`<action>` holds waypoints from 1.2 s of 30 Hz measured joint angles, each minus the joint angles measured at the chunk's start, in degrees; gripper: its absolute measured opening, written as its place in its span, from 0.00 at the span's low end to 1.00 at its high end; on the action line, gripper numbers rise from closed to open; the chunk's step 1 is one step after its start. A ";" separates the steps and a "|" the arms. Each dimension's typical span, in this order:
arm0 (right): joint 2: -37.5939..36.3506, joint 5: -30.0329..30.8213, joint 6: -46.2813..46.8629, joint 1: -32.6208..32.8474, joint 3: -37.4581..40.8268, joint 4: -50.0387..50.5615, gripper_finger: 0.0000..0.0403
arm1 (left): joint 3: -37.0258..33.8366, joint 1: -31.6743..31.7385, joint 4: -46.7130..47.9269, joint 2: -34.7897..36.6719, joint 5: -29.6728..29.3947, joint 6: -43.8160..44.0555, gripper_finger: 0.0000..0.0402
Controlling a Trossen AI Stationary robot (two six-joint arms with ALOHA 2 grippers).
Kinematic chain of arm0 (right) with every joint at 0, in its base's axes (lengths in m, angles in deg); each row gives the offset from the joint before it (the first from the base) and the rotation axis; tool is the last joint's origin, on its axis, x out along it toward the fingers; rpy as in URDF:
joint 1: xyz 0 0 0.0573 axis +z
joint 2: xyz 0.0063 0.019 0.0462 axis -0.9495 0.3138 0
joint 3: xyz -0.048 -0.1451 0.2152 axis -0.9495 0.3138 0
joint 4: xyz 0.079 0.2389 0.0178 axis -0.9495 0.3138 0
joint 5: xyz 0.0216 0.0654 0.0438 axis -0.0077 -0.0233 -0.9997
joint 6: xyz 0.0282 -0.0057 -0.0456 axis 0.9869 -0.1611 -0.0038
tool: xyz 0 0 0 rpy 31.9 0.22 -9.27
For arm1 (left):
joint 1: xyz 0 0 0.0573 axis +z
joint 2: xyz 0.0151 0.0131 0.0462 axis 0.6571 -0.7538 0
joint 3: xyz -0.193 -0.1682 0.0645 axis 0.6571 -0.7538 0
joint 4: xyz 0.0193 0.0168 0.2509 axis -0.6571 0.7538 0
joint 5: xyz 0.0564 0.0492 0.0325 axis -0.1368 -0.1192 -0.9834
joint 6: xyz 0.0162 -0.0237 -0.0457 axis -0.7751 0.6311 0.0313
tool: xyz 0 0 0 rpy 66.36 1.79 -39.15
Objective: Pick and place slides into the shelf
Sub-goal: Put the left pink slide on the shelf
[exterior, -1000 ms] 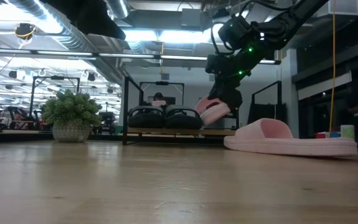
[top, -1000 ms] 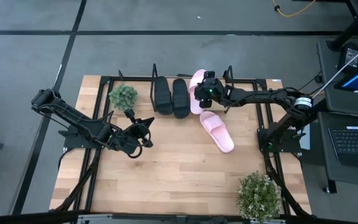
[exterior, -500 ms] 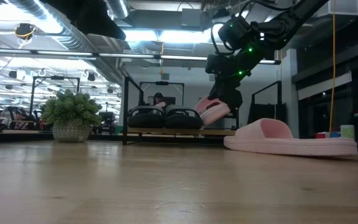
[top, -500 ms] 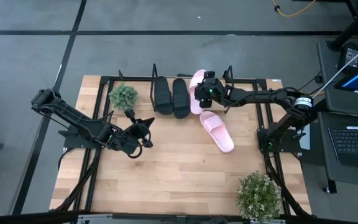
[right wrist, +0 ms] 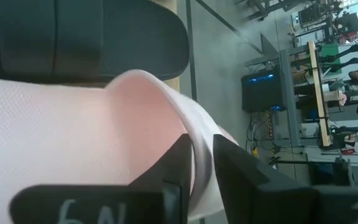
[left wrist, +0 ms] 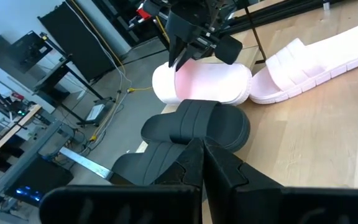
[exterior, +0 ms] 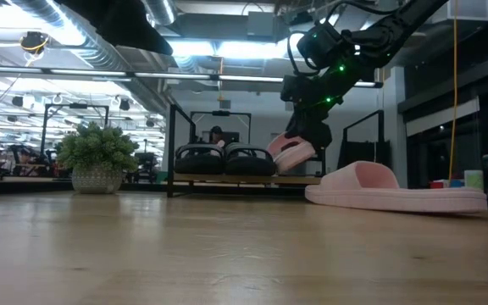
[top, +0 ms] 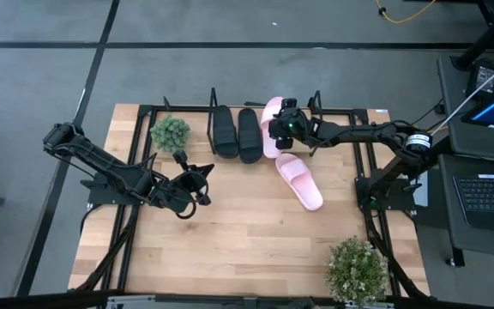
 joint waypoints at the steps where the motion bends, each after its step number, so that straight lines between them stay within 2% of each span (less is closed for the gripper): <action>1: 0.00 0.00 0.00 0.00 0.00 0.00 0.17 | 0.00 0.00 0.01 0.00 0.00 0.00 0.00; 14: 0.00 -0.02 0.49 0.00 0.00 1.51 0.27 | 0.00 0.00 0.02 0.00 0.13 0.04 0.00; 28: 0.00 -0.02 3.10 0.75 -0.04 3.24 0.28 | 0.00 0.02 0.01 0.00 0.13 0.02 0.00; 30: 0.00 1.00 3.06 1.10 -0.43 3.52 0.28 | 0.00 0.02 0.00 0.00 0.13 0.02 0.00; 33: -0.01 5.74 2.21 1.85 -1.73 4.50 0.28 | 0.00 0.02 0.02 0.00 0.13 0.02 0.00; 36: -0.02 8.39 1.67 2.46 -3.53 8.75 0.27 | 0.00 0.02 0.02 0.00 0.12 0.02 0.00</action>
